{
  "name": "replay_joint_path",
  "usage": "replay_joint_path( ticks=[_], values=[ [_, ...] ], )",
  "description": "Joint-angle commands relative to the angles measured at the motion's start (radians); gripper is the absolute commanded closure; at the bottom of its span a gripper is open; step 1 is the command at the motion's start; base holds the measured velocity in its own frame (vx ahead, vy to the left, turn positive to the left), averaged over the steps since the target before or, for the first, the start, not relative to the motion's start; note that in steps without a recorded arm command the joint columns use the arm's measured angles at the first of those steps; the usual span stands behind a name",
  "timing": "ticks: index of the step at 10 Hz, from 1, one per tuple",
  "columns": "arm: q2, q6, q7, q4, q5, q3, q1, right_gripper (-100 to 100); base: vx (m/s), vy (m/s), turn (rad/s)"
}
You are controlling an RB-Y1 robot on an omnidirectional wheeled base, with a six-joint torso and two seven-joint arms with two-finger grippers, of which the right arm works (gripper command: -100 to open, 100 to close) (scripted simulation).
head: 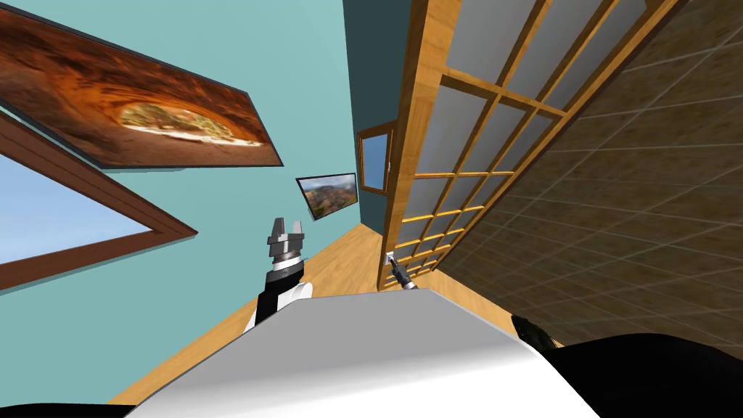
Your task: Push the door open
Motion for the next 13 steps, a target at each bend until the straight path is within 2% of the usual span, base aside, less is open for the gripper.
replay_joint_path(
  ticks=[1,2,7,8,10,11,13],
  values=[
    [-0.003,-0.008,-0.028,0.010,-0.022,-0.014,-0.009,100,-0.001,-0.009,0.050],
    [-0.002,-0.013,0.010,0.004,-0.002,-0.015,0.001,-100,-0.007,0.005,-0.066],
    [-0.003,-0.052,0.143,-0.005,0.053,-0.053,0.035,-100,-0.023,0.030,-0.080],
    [-0.003,-0.052,0.148,-0.005,0.053,-0.053,0.035,-100,-0.017,0.024,-0.022],
    [-0.001,-0.072,0.213,-0.010,0.082,-0.072,0.052,-100,-0.021,0.023,-0.081],
    [-0.001,-0.072,0.220,-0.010,0.082,-0.072,0.052,-100,-0.020,0.025,-0.040],
    [0.003,-0.093,0.285,-0.016,0.111,-0.092,0.070,-100,-0.019,0.023,-0.083]
  ],
)
